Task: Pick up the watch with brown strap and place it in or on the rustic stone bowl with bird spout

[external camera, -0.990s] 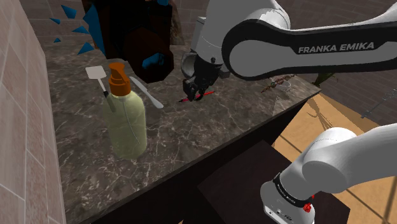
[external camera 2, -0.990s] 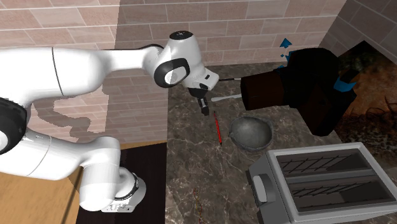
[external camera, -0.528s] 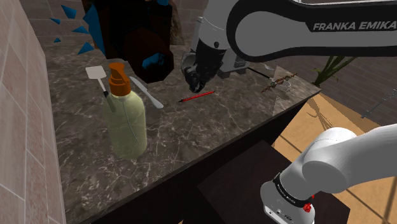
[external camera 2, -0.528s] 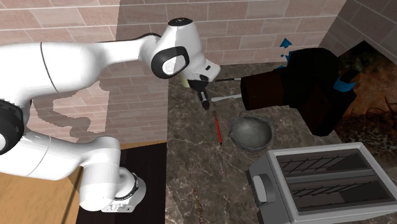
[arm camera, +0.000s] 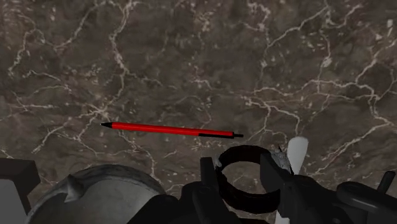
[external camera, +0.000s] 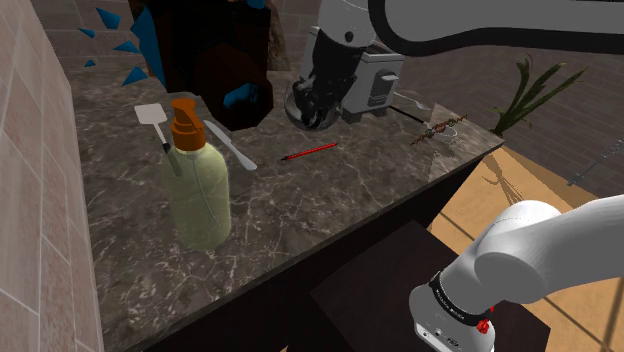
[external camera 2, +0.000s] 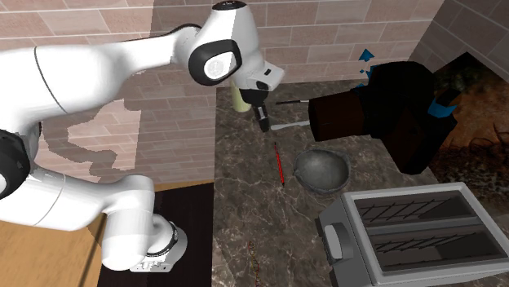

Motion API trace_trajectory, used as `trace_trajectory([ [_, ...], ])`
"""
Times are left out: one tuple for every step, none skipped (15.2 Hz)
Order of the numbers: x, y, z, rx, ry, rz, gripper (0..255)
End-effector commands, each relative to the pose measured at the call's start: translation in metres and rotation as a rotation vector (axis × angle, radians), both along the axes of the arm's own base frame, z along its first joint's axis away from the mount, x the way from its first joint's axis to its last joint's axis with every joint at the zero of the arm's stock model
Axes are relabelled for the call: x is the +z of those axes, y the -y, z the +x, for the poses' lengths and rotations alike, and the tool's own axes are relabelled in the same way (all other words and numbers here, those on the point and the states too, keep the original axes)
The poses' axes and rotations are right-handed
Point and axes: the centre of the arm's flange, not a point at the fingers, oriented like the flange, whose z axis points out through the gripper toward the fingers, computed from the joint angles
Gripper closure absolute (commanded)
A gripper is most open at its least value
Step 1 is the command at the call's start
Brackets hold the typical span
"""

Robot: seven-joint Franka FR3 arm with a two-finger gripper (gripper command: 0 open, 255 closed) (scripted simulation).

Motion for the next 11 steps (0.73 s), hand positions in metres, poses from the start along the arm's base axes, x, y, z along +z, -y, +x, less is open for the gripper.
trace_trajectory([
  [0.011,-0.001,0.000,0.000,0.000,0.000,255],
  [0.016,-0.001,0.000,0.000,0.000,0.000,255],
  [0.021,-0.001,0.000,0.000,0.000,0.000,255],
  [0.026,-0.001,0.000,0.000,0.000,0.000,255],
  [0.032,-0.001,0.000,0.000,0.000,0.000,255],
  [0.037,-0.001,0.000,0.000,0.000,0.000,255],
  [0.042,-0.001,0.000,0.000,0.000,0.000,255],
  [0.043,-0.001,0.000,0.000,0.000,0.000,255],
  [0.043,0.008,0.010,0.000,0.000,0.000,255],
  [0.043,0.017,0.019,0.000,0.000,0.000,255],
  [0.042,0.026,0.029,0.000,0.000,0.000,255],
])
